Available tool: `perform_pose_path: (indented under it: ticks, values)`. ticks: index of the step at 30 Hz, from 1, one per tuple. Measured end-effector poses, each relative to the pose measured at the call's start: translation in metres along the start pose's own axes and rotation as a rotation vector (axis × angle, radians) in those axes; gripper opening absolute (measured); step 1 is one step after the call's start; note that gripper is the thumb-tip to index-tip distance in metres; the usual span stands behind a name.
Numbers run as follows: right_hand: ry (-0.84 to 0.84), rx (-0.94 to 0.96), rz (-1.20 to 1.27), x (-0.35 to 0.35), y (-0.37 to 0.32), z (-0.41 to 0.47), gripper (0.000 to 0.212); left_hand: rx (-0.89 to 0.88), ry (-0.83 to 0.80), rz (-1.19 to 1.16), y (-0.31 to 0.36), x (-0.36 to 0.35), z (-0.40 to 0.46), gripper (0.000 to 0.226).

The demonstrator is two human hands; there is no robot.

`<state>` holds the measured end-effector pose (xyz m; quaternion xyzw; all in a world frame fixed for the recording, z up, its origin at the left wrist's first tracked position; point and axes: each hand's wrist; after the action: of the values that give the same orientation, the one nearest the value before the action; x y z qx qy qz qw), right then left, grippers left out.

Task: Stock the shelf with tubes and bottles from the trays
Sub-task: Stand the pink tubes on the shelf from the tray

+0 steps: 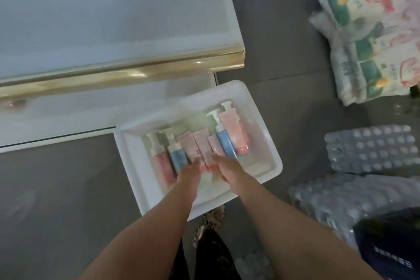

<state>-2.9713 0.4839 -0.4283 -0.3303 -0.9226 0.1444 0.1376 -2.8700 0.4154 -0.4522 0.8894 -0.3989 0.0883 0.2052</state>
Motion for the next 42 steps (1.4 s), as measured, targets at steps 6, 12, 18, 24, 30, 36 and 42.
perform_pose_path:
  ticks: [6, 12, 18, 24, 30, 36, 42]
  values:
    - [0.054, 0.04, -0.117, -0.026, 0.001, 0.025, 0.033, 0.103, 0.016, -0.034, -0.001, -0.02, 0.025, 0.063]
    - [0.072, 0.004, -0.285, -0.034, 0.008, 0.05, 0.053, 0.067, 0.031, -0.004, -0.005, -0.021, 0.052, 0.072]
    - [-0.009, -0.046, 0.034, -0.032, 0.014, 0.046, 0.038, 0.077, -0.1, -0.106, -0.004, -0.008, 0.056, 0.048]
    - [-0.174, -0.118, 0.385, -0.014, 0.006, 0.019, 0.033, 0.013, -0.118, -0.095, 0.0, 0.007, 0.014, 0.038]
    - [-0.105, -0.038, 0.4, 0.0, -0.02, -0.027, 0.022, -0.17, -0.071, -0.025, 0.025, 0.034, -0.037, 0.054]
    - [-0.152, 0.122, 0.454, 0.014, -0.056, -0.086, 0.032, -0.335, -0.071, -0.132, 0.062, 0.065, -0.099, 0.041]
    - [-0.249, 0.336, 0.495, 0.026, -0.099, -0.147, 0.03, -0.502, -0.052, -0.252, 0.094, 0.096, -0.158, 0.036]
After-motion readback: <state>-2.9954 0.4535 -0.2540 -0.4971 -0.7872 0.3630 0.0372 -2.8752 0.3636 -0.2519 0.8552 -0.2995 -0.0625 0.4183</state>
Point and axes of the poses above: each hand's wrist, its own z-axis towards the middle knuckle, its own x-axis out of the back of the hand, y = z × x, and after that the axes turned 9 degrees about z, right-handed
